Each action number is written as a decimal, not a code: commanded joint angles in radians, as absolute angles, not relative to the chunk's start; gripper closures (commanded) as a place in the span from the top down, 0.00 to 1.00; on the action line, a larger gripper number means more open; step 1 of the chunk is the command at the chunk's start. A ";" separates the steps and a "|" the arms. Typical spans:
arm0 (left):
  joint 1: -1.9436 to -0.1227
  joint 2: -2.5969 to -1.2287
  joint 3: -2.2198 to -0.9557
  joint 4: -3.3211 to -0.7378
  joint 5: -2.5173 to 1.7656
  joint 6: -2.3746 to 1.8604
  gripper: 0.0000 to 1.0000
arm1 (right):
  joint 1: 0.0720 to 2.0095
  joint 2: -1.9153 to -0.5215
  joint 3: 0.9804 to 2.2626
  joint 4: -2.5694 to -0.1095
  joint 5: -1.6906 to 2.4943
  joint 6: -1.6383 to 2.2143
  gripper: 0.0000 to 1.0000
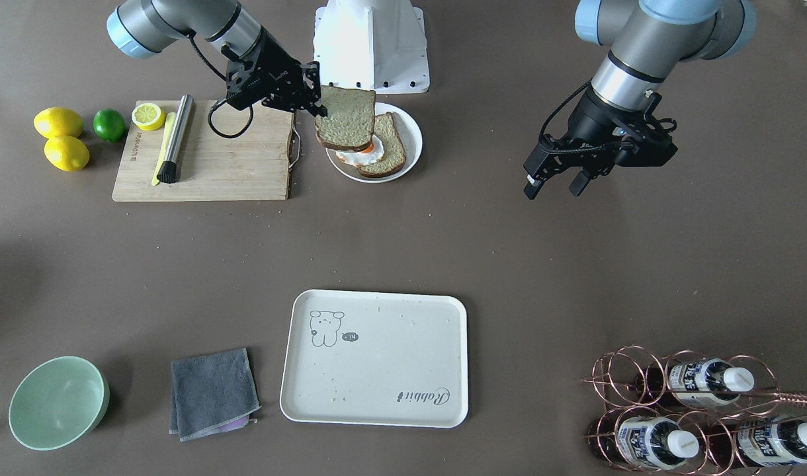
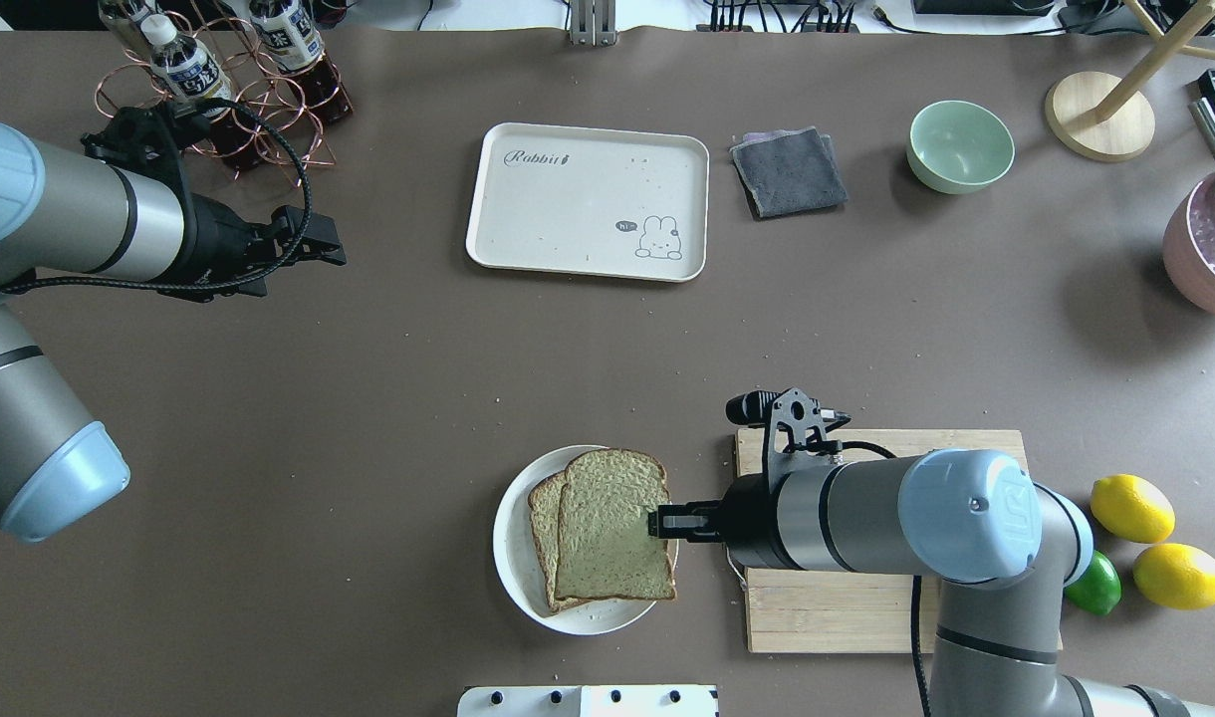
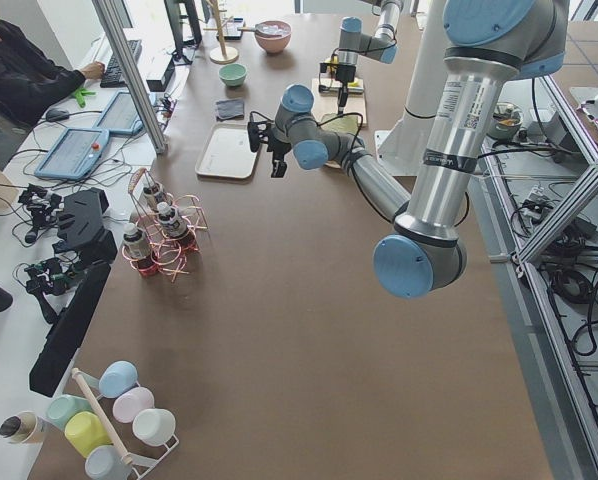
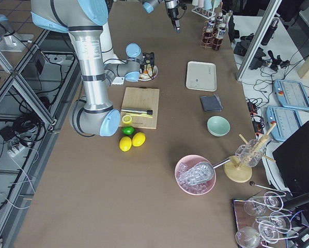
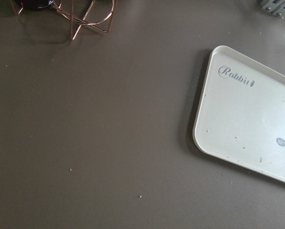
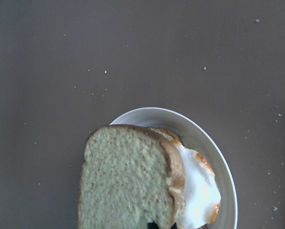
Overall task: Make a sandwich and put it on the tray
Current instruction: 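Carry the bread slice with the right gripper onto the egg toast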
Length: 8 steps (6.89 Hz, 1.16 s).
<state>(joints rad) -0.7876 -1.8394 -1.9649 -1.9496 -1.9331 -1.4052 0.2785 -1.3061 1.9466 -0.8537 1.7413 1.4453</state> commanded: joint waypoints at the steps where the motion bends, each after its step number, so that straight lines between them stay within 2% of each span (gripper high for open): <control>1: -0.767 -1.841 -1.960 -1.950 -1.916 -1.411 0.97 | 0.261 -1.249 1.872 -0.853 1.712 1.437 0.00; 4: -0.753 -1.844 -1.957 -1.950 -1.899 -1.413 0.97 | 0.259 -1.246 1.804 -0.851 1.697 1.433 0.00; 5: -0.753 -1.844 -1.959 -1.950 -1.899 -1.413 0.97 | 0.258 -1.240 1.804 -0.851 1.694 1.437 0.45; 6: -0.752 -1.844 -1.959 -1.950 -1.899 -1.413 0.97 | 0.258 -1.224 1.807 -0.856 1.678 1.448 0.99; 8: -0.746 -1.845 -1.959 -1.950 -1.899 -1.414 0.97 | 0.274 -1.232 1.830 -0.853 1.678 1.448 1.00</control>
<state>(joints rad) -0.7490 -1.8443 -1.9589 -1.9497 -1.8991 -1.4138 0.2630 -1.2298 1.8165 -0.8548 1.6790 1.4470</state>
